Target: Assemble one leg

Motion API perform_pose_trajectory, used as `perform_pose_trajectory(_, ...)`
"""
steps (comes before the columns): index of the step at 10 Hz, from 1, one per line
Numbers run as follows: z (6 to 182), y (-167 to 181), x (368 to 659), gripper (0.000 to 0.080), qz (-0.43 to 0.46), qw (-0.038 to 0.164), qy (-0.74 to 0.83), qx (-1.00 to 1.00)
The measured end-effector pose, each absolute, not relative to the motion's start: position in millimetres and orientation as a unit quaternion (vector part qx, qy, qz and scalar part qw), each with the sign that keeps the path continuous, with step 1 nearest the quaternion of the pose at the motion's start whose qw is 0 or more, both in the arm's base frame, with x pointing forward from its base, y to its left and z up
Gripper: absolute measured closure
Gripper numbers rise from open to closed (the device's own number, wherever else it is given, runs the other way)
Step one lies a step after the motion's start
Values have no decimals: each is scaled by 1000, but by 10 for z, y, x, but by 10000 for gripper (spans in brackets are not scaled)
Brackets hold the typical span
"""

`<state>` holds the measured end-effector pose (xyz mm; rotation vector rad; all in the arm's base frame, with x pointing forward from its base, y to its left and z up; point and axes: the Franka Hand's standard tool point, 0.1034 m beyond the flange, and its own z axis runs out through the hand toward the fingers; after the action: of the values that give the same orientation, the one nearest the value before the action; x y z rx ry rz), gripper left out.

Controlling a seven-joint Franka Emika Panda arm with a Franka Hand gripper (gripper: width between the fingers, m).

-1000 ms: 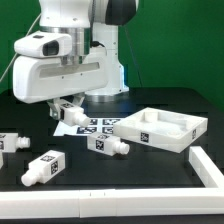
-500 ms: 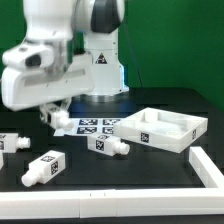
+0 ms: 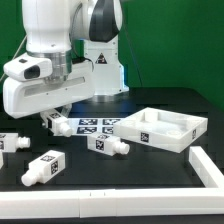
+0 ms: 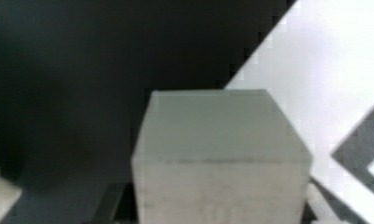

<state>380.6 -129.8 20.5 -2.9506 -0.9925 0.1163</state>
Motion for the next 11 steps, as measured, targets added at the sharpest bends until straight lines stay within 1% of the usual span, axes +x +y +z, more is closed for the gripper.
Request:
perform_pose_trajectory(2, 84, -1400, 3719, 534, 38, 14, -317, -948)
perform_pose_trajectory(6, 73, -1428, 3720, 533, 40, 16, -315, -948)
perform_pose_trajectory(7, 90, -1411, 3736, 367, 39, 15, -314, -949)
perform_pose_trajectory(8, 184, -1348, 3809, 210, 35, 12, -314, -949)
perform_pose_trajectory(9, 262, -1291, 3864, 166, 33, 11, -312, -949)
perform_pose_trajectory(11, 439, -1081, 4051, 153, 34, 13, -303, -952)
